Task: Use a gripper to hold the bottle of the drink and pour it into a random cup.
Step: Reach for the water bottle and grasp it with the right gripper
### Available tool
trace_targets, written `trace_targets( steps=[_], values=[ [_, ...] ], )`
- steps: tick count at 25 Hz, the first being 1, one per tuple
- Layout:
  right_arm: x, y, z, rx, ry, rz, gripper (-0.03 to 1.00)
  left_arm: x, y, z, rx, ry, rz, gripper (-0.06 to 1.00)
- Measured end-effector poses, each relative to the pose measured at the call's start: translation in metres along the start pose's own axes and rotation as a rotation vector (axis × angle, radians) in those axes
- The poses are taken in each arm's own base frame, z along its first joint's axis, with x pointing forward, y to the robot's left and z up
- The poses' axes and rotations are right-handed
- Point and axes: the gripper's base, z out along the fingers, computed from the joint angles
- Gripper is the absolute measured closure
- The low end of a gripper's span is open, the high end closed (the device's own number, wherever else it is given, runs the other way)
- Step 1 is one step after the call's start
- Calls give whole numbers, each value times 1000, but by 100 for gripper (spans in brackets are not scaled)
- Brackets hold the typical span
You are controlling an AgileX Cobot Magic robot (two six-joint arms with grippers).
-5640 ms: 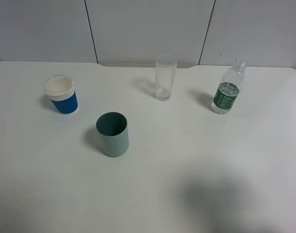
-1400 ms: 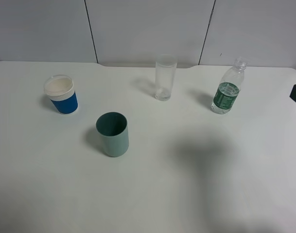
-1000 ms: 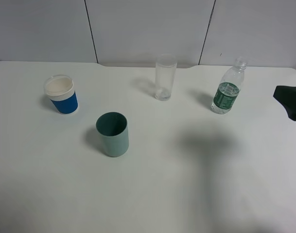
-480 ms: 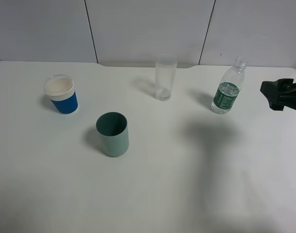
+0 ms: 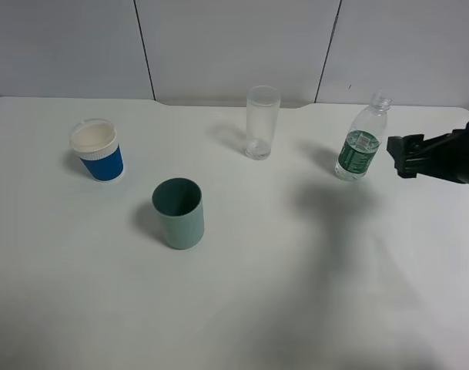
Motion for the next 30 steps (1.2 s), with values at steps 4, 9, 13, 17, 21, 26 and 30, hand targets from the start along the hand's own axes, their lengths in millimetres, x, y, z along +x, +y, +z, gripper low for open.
trace_targets(
  steps=[4,9,13,17,21,26,30],
  values=[
    [5,2,11,-10,-7,-33,9,0,0,0,0,0,0,-5],
    [12,3,22,-11,-19,-42,9,0,0,0,0,0,0,-5],
    [17,5,31,-15,-45,-55,9,0,0,0,0,0,0,-5],
    [26,8,42,-27,-66,-70,9,0,0,0,0,0,0,-5],
    [40,10,54,-33,-71,-75,9,0,0,0,0,0,0,-5],
    [55,14,64,-47,-68,-81,9,0,0,0,0,0,0,-5],
    [62,15,70,-46,-84,-79,9,0,0,0,0,0,0,-5]
  ],
)
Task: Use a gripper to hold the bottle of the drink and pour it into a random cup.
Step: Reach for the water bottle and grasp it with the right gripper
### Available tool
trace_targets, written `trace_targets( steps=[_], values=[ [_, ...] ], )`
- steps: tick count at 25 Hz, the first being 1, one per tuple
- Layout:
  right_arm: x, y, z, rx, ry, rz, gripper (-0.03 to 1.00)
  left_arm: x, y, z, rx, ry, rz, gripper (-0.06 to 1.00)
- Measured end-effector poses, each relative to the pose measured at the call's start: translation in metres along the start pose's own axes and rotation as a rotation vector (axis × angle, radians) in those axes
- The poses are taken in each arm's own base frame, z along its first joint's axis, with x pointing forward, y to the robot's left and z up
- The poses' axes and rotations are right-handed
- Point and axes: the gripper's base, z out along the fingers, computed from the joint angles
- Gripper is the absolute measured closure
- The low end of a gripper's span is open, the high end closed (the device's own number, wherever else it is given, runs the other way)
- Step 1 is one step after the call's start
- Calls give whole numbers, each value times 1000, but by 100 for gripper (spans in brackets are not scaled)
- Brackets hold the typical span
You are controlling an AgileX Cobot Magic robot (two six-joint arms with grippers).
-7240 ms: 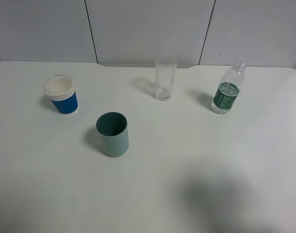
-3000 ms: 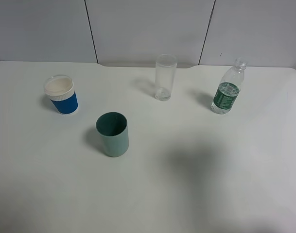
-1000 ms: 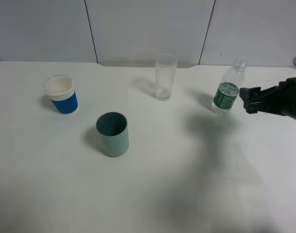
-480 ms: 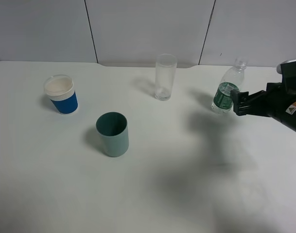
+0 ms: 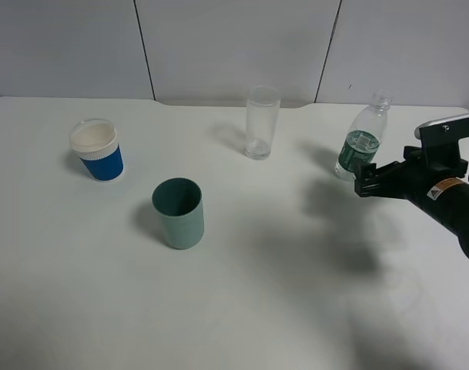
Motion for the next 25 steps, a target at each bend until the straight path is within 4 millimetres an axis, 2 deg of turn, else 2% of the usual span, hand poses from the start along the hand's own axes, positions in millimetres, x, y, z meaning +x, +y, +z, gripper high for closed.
trace_targets(
  steps=[5,18,25],
  values=[
    [4,1,11,-7,-6,-3,9,0,0,0,0,0,0,-5],
    [-2,3,40,-39,-52,-27,9,0,0,0,0,0,0,-5],
    [-10,5,49,-65,-91,-114,9,0,0,0,0,0,0,-5]
  ],
)
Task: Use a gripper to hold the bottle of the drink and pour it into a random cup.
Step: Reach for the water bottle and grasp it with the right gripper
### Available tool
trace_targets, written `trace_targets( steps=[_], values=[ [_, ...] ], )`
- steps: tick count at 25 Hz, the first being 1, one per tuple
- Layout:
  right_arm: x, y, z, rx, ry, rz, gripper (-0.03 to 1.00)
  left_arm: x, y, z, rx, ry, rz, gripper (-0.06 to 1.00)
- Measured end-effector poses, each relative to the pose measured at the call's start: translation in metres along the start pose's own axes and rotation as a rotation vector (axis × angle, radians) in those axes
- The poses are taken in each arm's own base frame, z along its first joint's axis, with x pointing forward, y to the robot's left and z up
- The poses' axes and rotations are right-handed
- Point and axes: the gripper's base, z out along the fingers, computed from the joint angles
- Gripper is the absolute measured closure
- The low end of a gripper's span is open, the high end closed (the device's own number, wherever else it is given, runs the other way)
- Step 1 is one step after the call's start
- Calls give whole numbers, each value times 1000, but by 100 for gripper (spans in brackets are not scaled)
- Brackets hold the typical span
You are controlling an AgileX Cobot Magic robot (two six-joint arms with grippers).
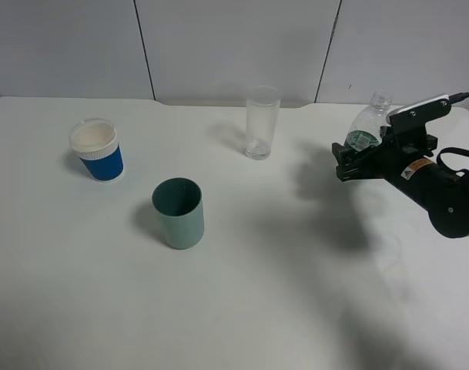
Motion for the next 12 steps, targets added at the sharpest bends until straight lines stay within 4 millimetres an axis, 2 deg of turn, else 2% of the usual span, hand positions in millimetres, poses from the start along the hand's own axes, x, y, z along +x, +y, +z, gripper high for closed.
trace_targets(
  steps=[12],
  values=[
    [-1,-4,3,-27,-3,-54,9,0,0,0,1,0,0,-5]
  ],
)
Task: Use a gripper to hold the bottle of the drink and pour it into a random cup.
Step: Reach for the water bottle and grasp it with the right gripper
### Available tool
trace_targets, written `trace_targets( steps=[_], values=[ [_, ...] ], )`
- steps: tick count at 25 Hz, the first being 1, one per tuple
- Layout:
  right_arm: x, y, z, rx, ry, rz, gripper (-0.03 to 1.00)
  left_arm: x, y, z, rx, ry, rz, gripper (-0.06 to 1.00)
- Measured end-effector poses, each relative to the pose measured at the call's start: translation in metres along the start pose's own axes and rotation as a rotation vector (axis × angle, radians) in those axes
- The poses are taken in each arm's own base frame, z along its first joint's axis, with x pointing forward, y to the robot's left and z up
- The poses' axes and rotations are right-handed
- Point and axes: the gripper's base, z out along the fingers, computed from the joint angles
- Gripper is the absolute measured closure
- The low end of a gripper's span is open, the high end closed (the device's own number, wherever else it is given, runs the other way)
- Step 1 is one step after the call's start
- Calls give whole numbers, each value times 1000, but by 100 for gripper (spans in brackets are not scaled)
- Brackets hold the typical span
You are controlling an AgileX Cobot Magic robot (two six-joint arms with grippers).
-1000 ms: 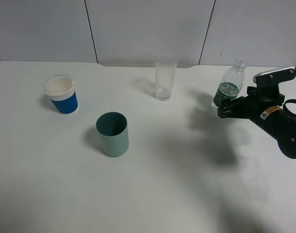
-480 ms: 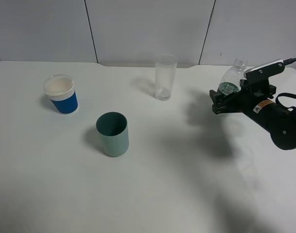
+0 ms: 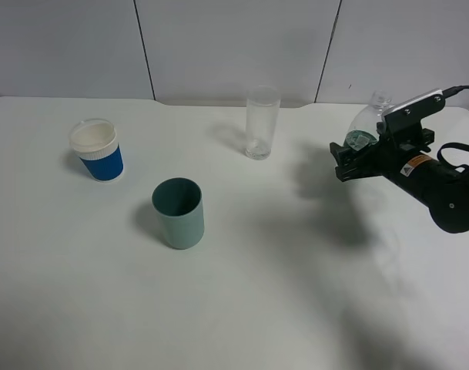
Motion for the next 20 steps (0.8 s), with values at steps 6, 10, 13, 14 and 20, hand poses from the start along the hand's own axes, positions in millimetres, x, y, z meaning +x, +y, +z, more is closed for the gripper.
trace_targets(
  steps=[6,10,13,14,20],
  values=[
    [2,-5,-1,-2,0,-6,9,0,0,0,0,0,0,-5],
    [3,-8,-1,4,2,2,10,0,0,0,0,0,0,-5],
    [3,-8,-1,4,2,27,19,0,0,0,0,0,0,-5],
    [3,-8,-1,4,2,37,24,0,0,0,0,0,0,-5],
    [3,-8,-1,4,6,93,41,0,0,0,0,0,0,-5]
  ],
)
